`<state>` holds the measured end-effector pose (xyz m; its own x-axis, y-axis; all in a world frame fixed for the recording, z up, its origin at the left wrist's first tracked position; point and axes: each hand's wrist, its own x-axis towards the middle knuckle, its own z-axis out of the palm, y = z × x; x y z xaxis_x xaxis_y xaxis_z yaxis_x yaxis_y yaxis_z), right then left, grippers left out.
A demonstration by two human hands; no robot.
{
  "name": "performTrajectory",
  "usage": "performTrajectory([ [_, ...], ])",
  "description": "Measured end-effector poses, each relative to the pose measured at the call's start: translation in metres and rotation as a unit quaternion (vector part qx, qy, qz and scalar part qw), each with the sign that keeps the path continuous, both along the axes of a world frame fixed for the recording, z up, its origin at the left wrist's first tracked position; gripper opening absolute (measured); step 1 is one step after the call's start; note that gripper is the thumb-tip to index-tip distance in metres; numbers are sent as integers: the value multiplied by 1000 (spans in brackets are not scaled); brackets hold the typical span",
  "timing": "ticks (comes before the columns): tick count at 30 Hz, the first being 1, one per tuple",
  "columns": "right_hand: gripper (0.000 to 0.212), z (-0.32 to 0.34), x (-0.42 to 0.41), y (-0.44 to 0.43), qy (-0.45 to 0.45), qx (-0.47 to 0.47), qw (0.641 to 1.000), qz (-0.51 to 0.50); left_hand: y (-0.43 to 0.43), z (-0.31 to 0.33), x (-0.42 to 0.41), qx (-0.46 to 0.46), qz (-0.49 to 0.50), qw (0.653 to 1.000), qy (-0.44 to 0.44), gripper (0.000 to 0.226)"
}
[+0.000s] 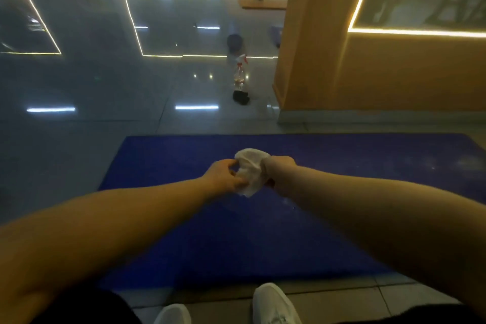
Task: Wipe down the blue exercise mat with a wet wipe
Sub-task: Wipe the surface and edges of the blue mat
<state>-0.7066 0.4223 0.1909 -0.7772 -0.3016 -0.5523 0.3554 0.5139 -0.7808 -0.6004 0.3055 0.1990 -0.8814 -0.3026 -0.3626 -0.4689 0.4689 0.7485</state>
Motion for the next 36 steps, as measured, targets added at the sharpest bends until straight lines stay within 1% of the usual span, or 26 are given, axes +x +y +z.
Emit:
performTrajectory([
  [1, 35, -4, 8, 3, 8, 24, 1000, 4, 5, -7, 7, 18, -2, 1000, -13, 45],
  [3, 34, -17, 14, 11, -12, 10, 999, -33, 10, -18, 19, 21, -4, 999, -31, 43],
  [4, 33, -22, 18, 14, -22, 7, 999, -43, 9, -20, 21, 28, 1, 999, -42, 47],
  [6, 26, -29, 16, 16, -33, -12, 998, -51, 4, -22, 19, 69, 17, 996, -62, 55],
  [7, 25, -29, 14, 16, -41, -25, 997, -52, 4, -19, 19, 98, 29, 992, -69, 51],
  [9, 34, -27, 12, 13, -70, -55, 995, -53, 1, -18, 20, 156, 76, 983, -64, 40],
  [10, 42, -26, 13, 12, -93, -74, 991, -55, -1, -20, 19, 173, 101, 978, -50, 37],
  [11, 50, -25, 14, 10, -109, -89, 988, -57, -3, -21, 20, 172, 109, 978, -42, 35],
  [12, 57, -25, 14, 8, -130, -103, 985, -49, -5, -24, 19, 163, 107, 980, -28, 31],
  [14, 63, -26, 17, 5, -153, -118, 981, -15, -8, -28, 20, 148, 106, 983, -3, 17],
  [15, 65, -25, 19, 5, -157, -118, 980, 8, -7, -27, 20, 146, 109, 983, 5, 14],
  [17, 76, -26, 21, 4, -138, -86, 986, 41, -5, -31, 20, 140, 97, 985, 15, 15],
  [18, 74, -25, 22, 3, -123, -66, 989, 47, -4, -33, 20, 130, 88, 987, 19, 17],
  [21, 38, -24, 20, 6, -75, -15, 997, 30, -5, -35, 19, 96, 78, 992, 37, 25],
  [23, 22, -20, 16, 10, -68, -2, 998, -2, -8, -35, 18, 74, 70, 993, 54, 31],
  [24, 20, -19, 14, 12, -63, 3, 998, -9, -9, -36, 17, 66, 62, 994, 64, 34],
  [27, 27, -17, 9, 16, -56, -8, 998, 4, -9, -34, 16, 50, 18, 995, 82, 45],
  [28, 24, -15, 10, 17, -60, -16, 998, -2, -9, -34, 15, 46, 4, 995, 83, 48],
  [29, 19, -14, 10, 18, -68, -19, 997, -14, -8, -33, 15, 37, -9, 996, 84, 48],
  [31, 15, -14, 12, 19, -75, -20, 997, -17, -5, -34, 13, 5, -28, 996, 87, 32],
  [32, 15, -15, 13, 18, -70, -21, 997, -5, -3, -34, 13, -12, -32, 995, 89, 21],
  [33, 21, -17, 14, 16, -58, -21, 998, 5, -2, -35, 12, -30, -36, 995, 87, 11],
  [34, 32, -19, 13, 16, -32, -15, 999, 13, -2, -34, 11, -47, -41, 994, 85, 3],
  [36, 53, -18, 12, 16, 20, -16, 999, 38, -2, -34, 9, -65, -45, 994, 78, 7],
])
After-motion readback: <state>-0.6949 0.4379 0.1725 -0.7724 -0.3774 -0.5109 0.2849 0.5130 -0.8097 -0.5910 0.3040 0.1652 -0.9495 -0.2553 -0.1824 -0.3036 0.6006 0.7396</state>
